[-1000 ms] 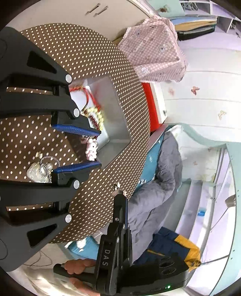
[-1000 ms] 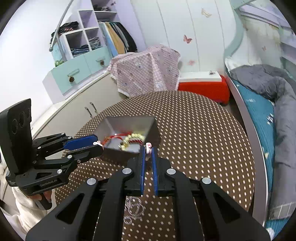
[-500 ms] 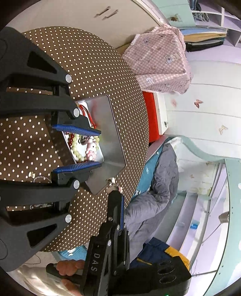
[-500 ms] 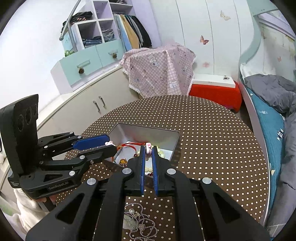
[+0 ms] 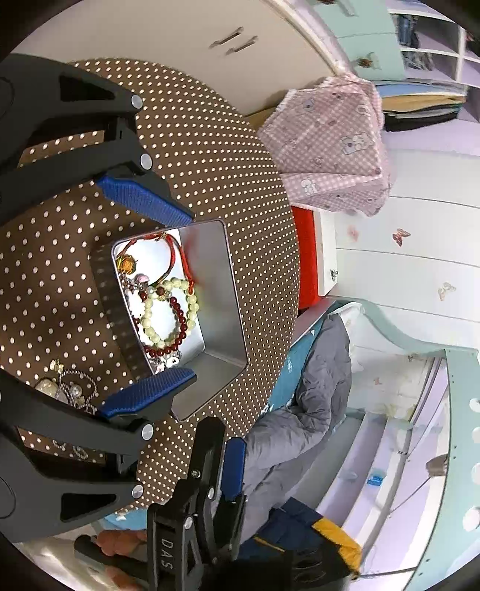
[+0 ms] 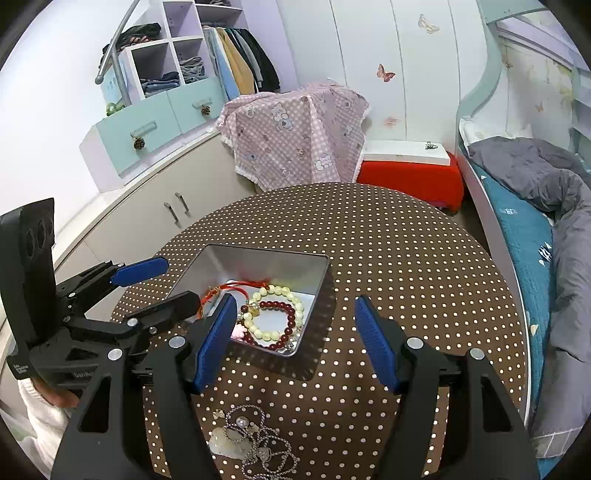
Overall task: Organize jewelry
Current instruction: 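Open both tools to release the pieces into the box, then withdraw both tools toward the remaining silver chains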
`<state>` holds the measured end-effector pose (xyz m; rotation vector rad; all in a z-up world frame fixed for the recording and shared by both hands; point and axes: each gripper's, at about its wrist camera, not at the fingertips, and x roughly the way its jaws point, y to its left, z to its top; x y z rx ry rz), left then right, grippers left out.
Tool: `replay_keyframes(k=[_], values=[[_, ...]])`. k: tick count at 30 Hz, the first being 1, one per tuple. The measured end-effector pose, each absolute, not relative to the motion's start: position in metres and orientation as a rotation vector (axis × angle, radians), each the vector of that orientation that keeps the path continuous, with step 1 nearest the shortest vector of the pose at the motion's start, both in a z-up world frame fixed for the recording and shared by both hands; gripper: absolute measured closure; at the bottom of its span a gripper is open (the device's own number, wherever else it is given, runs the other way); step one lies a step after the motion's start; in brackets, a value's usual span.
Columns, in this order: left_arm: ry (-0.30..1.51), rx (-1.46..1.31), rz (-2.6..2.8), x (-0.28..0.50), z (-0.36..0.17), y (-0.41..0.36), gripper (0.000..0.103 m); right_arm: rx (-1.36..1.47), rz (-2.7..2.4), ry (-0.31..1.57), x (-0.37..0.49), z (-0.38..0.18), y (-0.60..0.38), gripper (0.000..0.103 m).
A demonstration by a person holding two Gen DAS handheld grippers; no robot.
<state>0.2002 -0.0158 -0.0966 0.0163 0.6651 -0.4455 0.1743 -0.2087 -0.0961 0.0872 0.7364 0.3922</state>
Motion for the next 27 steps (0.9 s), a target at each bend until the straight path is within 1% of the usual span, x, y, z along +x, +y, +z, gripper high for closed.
replay_keyframes(k=[18, 24, 26, 27], values=[[0.670, 0.028, -0.432, 0.176, -0.100, -0.013, 0.025, 0.060, 0.388, 0.725, 0.149, -0.093, -0.210, 0.039], [0.674, 0.023, -0.421, 0.164, -0.101, -0.010, 0.025, 0.026, 0.415, 0.736, 0.131, -0.104, -0.203, 0.039], [0.678, 0.025, -0.417, 0.159, -0.103, -0.009, 0.025, 0.017, 0.425, 0.746, 0.126, -0.108, -0.200, 0.042], [0.680, 0.024, -0.416, 0.157, -0.105, -0.009, 0.025, 0.013, 0.435, 0.756, 0.124, -0.112, -0.198, 0.047]])
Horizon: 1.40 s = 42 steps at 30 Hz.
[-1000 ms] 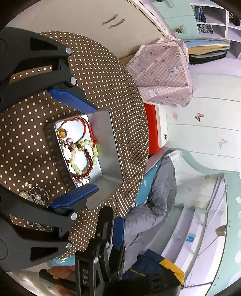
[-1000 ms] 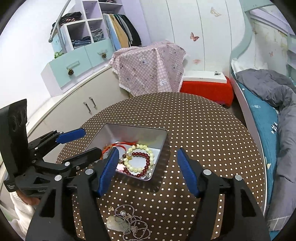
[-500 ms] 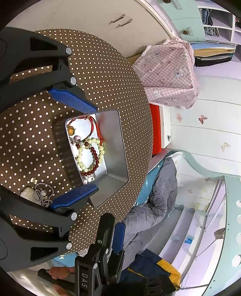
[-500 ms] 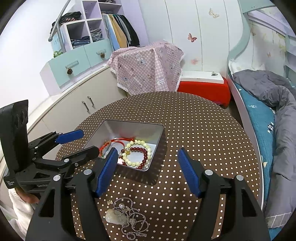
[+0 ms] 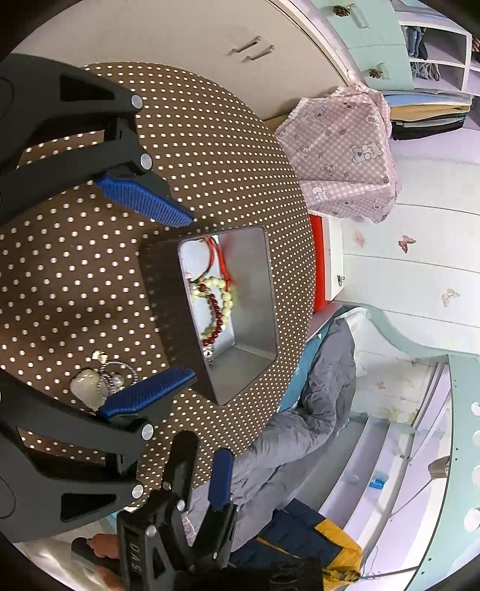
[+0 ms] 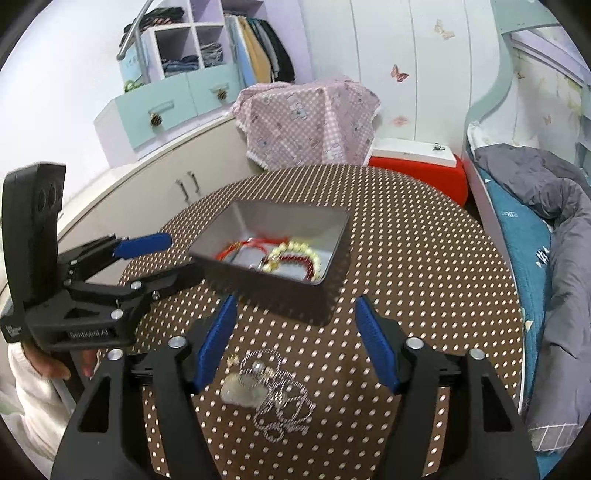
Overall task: Organize jewelry
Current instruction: 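Withdraw both tools toward the remaining silver chains, then grasp the pearl pendant chain with the right tool and lift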
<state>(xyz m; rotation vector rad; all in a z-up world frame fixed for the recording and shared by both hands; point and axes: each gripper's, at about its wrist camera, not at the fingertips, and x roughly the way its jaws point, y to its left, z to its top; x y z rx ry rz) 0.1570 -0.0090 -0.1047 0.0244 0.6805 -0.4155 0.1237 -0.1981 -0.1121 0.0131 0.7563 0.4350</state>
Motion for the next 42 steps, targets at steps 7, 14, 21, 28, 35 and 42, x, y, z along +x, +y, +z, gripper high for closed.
replay_keyframes(k=[7, 14, 21, 28, 35, 42], values=[[0.707, 0.049, -0.426, 0.143, -0.115, -0.011, 0.025, 0.006, 0.475, 0.819, 0.117, -0.129, -0.186, 0.067], [0.737, 0.076, -0.445, 0.132, -0.127, -0.015, 0.025, -0.038, 0.503, 0.870, 0.116, -0.146, -0.171, 0.081], [0.782, 0.102, -0.458, 0.126, -0.140, -0.020, 0.025, -0.086, 0.514, 0.913, 0.123, -0.159, -0.157, 0.084], [0.808, 0.100, -0.481, 0.124, -0.149, -0.023, 0.025, -0.107, 0.491, 0.938, 0.132, -0.169, -0.153, 0.093], [0.813, 0.115, -0.542, 0.124, -0.157, -0.036, 0.025, -0.067, 0.478, 0.933, 0.130, -0.167, -0.165, 0.093], [0.831, 0.122, -0.607, 0.133, -0.164, -0.048, 0.062, -0.009, 0.464, 0.877, 0.125, -0.148, -0.187, 0.093]])
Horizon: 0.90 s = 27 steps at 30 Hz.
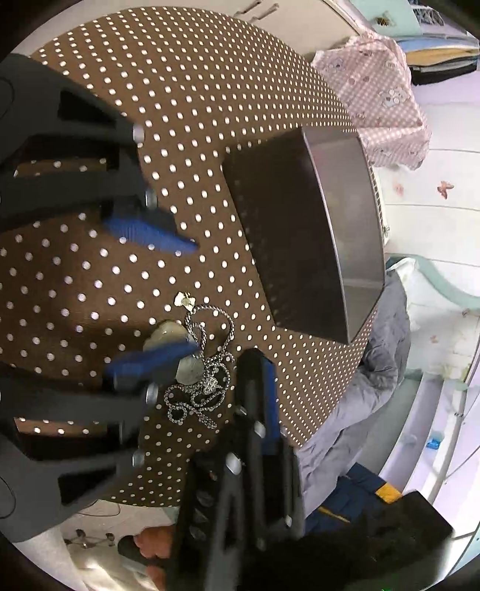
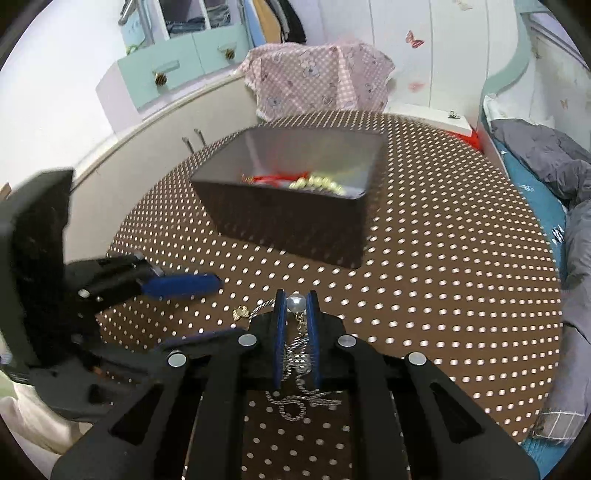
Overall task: Organize jewelry
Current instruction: 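Grasp the pearl pendant chain with the right tool and lift, then hold the pearl pendant with the right tool while the left tool grasps the silver chain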
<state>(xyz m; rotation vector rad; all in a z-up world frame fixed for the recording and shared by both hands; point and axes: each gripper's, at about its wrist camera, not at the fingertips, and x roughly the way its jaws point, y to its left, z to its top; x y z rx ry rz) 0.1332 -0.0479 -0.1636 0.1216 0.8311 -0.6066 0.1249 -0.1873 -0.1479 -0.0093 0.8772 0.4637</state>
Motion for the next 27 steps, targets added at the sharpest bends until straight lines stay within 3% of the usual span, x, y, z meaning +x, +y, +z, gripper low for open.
replay_keyframes(k=[5, 21, 22, 24, 27], values=[[0.826, 0.122, -0.643, 0.136, -0.163, -0.050, 0.076, 0.005, 0.432, 0.858, 0.123, -0.142, -0.200, 0.093], [0.823, 0.278, -0.604, 0.139, -0.167, -0.051, 0.077, 0.022, 0.421, 0.862, 0.128, -0.144, -0.206, 0.093], [0.813, 0.306, -0.608, 0.137, -0.167, -0.054, 0.078, 0.023, 0.420, 0.863, 0.128, -0.145, -0.207, 0.093], [0.808, 0.318, -0.635, 0.135, -0.166, -0.057, 0.093, 0.029, 0.412, 0.867, 0.129, -0.145, -0.208, 0.093], [0.808, 0.304, -0.642, 0.135, -0.167, -0.055, 0.095, 0.035, 0.402, 0.866, 0.129, -0.144, -0.211, 0.093]])
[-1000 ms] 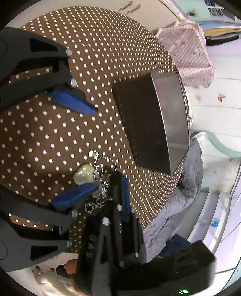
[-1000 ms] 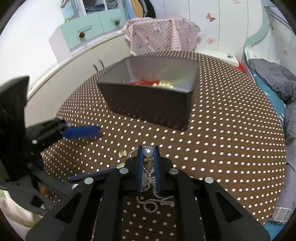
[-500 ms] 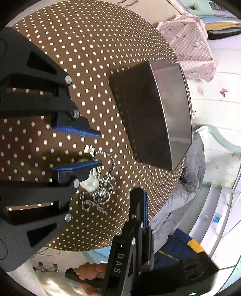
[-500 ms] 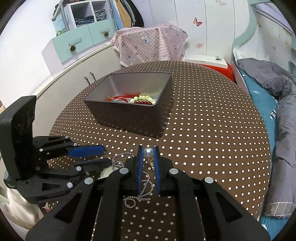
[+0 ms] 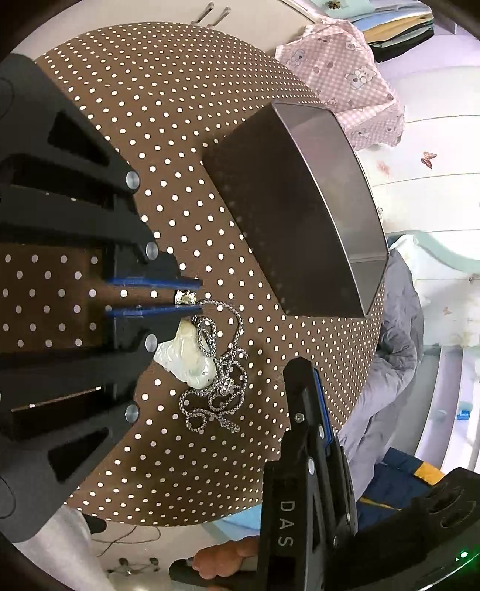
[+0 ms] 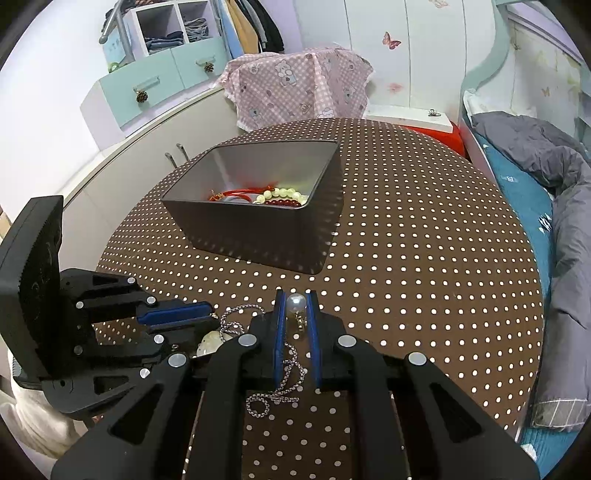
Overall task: Organize jewelry
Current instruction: 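Hold the pearl pendant with the right tool while the left tool grasps the silver chain, then carry both chains over the grey box with both tools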
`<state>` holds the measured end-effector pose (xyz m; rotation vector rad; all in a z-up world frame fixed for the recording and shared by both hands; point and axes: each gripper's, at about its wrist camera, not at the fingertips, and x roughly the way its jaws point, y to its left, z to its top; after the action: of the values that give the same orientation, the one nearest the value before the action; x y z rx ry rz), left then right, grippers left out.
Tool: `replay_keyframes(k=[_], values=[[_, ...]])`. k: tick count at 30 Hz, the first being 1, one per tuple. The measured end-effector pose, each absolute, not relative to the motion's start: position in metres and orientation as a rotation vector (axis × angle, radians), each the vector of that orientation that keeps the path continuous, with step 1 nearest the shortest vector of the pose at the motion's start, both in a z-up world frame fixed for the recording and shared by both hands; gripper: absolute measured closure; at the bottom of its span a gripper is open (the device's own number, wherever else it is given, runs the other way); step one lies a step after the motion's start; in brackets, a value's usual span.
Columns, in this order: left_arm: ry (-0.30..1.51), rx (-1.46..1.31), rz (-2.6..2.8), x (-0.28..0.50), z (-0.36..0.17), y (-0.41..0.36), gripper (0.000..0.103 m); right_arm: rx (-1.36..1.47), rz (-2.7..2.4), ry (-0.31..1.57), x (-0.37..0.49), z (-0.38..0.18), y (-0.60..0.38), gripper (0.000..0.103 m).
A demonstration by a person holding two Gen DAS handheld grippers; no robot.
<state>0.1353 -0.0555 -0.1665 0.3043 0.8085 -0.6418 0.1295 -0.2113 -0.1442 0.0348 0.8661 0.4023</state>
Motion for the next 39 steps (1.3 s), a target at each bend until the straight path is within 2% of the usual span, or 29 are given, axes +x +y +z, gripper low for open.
replay_keyframes(k=[12, 28, 39], values=[[0.812, 0.208, -0.623, 0.136, -0.164, -0.031, 0.095, 0.036, 0.392, 0.843, 0.128, -0.138, -0.215, 0.093], [0.665, 0.110, -0.549, 0.155, -0.114, -0.014, 0.095, 0.007, 0.429, 0.746, 0.143, -0.105, -0.202, 0.093], [0.644, 0.053, -0.533, 0.180, -0.108, -0.007, 0.095, -0.008, 0.457, 0.744, 0.165, -0.104, -0.191, 0.093]])
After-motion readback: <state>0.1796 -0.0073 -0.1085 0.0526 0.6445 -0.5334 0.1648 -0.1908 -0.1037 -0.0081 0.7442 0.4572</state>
